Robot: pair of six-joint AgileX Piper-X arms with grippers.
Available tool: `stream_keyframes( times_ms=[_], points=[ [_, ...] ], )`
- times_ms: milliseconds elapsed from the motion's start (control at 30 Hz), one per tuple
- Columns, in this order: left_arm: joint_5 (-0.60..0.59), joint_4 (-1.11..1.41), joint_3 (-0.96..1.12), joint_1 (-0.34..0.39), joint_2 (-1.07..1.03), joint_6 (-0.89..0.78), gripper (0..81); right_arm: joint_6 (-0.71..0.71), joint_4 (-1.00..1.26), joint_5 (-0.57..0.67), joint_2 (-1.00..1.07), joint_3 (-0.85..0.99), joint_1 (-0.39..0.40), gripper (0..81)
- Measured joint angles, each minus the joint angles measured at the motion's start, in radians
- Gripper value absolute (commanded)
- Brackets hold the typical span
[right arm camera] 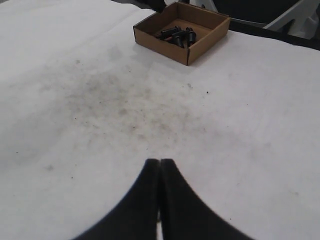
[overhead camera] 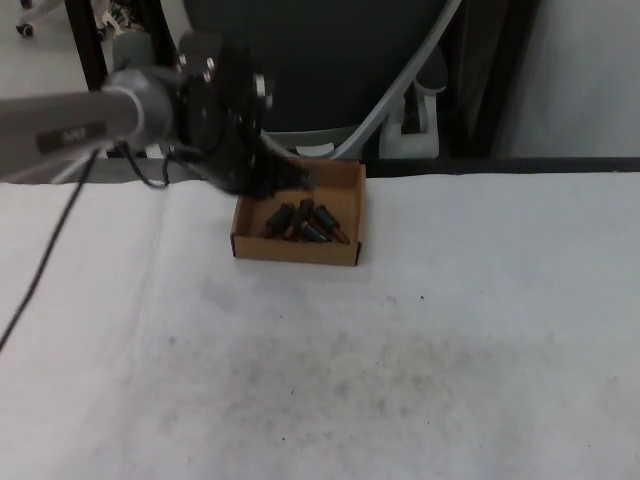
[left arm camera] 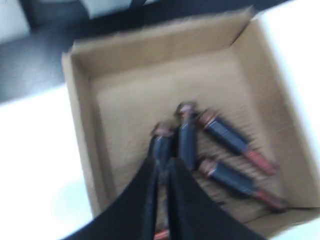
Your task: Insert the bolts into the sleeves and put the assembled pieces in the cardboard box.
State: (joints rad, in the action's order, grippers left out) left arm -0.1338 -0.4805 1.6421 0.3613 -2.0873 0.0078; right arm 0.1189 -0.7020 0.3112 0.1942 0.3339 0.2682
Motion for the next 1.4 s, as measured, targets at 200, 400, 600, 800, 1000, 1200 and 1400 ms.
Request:
stream_keyframes(
  times_ms=[200,400,600,800,1000,1200,1400],
  points=[
    [-0.047,0.116,-0.116,0.018,0.215,0.005,0.6,0.023,0.0,-0.02,0.0,0.0,0.0,0.2],
    [0.001,0.291,-0.41,0.062,0.467,0.007,0.6,0.036,0.098,-0.034,0.0,-0.001,0.0,0.2],
    [0.082,0.421,-0.747,0.077,0.796,-0.008,0.8,0.036,0.111,-0.082,0.0,-0.001,0.0,0.2],
    [0.216,0.457,-1.093,0.077,1.296,-0.025,0.8,0.036,0.141,-0.088,-0.045,-0.001,0.0,0.2],
    [0.278,0.307,-1.275,0.077,1.685,-0.098,0.8,0.036,0.116,-0.136,-0.153,-0.001,0.0,0.2],
    [0.313,-0.016,-1.297,0.077,1.948,-0.106,0.8,0.004,-0.022,-0.147,-0.199,0.014,0.0,0.2],
    [0.338,-0.208,-1.306,0.077,2.088,-0.109,0.8,0.017,-0.053,-0.147,-0.199,0.014,0.0,0.2]
  ],
)
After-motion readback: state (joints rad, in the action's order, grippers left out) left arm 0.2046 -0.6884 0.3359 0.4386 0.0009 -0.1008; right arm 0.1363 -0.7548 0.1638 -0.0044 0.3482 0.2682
